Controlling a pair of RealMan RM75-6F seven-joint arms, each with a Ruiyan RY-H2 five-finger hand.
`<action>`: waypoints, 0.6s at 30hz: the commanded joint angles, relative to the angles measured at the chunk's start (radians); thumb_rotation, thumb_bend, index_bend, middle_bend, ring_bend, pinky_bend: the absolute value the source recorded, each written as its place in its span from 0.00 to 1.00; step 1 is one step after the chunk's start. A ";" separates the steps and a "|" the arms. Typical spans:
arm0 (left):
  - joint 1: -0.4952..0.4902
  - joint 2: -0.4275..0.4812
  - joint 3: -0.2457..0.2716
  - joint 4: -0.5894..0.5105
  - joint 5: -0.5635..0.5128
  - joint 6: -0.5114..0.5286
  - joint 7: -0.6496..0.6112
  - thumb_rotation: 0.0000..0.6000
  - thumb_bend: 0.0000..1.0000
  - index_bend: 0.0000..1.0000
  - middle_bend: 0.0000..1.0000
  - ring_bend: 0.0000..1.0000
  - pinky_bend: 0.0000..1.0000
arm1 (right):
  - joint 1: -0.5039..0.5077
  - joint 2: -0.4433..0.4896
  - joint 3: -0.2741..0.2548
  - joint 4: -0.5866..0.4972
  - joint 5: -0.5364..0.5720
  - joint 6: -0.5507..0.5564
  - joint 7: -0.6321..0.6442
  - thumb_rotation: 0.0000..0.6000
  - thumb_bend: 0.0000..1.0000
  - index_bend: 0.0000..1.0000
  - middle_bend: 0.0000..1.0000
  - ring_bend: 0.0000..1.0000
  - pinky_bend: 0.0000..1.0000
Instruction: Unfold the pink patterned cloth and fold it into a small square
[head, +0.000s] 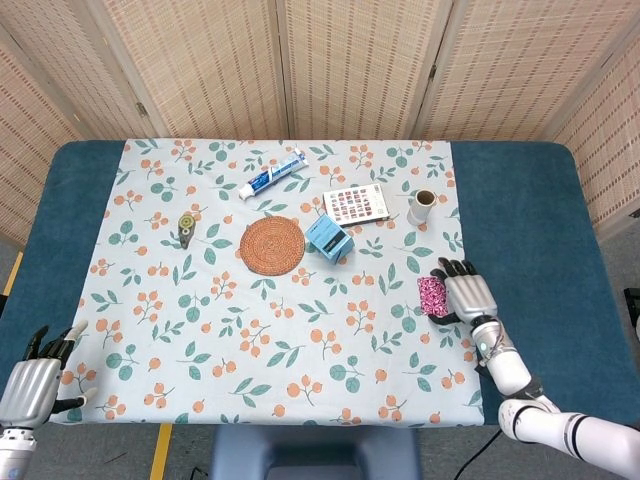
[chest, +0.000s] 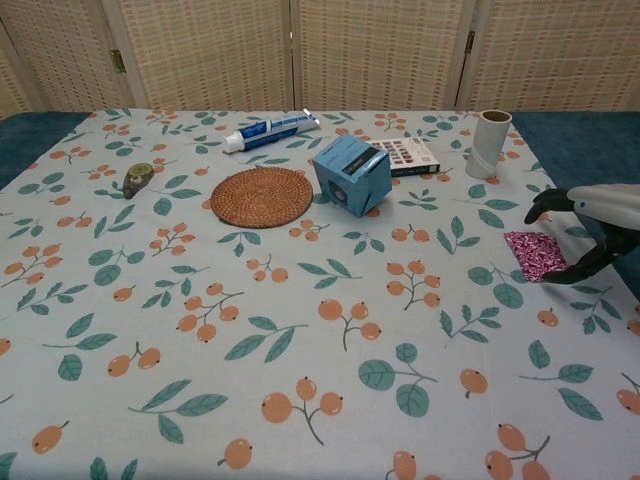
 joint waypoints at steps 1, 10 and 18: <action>0.001 0.000 -0.001 0.003 -0.001 0.003 -0.005 1.00 0.19 0.10 0.21 0.29 0.00 | -0.010 0.020 -0.001 -0.026 -0.012 0.012 0.014 0.72 0.26 0.17 0.06 0.00 0.00; 0.000 -0.009 -0.011 0.005 -0.005 0.014 0.000 1.00 0.19 0.11 0.21 0.26 0.00 | -0.132 0.185 -0.054 -0.214 -0.225 0.231 0.081 0.72 0.26 0.17 0.07 0.00 0.00; 0.008 -0.046 -0.047 0.001 -0.006 0.082 0.042 1.00 0.19 0.13 0.19 0.19 0.00 | -0.319 0.263 -0.122 -0.269 -0.441 0.544 0.191 0.76 0.26 0.17 0.08 0.01 0.00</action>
